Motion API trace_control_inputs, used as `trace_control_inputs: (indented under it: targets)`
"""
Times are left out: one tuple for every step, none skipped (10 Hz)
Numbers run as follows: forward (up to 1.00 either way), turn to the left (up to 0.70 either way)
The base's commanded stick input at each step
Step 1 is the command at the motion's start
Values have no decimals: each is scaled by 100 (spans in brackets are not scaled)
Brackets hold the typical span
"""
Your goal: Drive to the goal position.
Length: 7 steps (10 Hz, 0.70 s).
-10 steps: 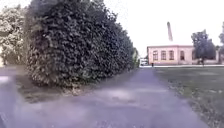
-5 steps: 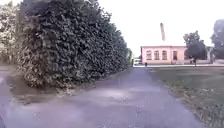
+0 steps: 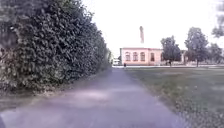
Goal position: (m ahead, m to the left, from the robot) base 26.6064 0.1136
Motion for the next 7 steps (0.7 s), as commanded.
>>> trace_control_inputs:
  targets:
    - [70, 0]
    - [70, 0]
    - [70, 0]
    - [70, 0]
    - [70, 0]
    - [70, 0]
    - [70, 0]
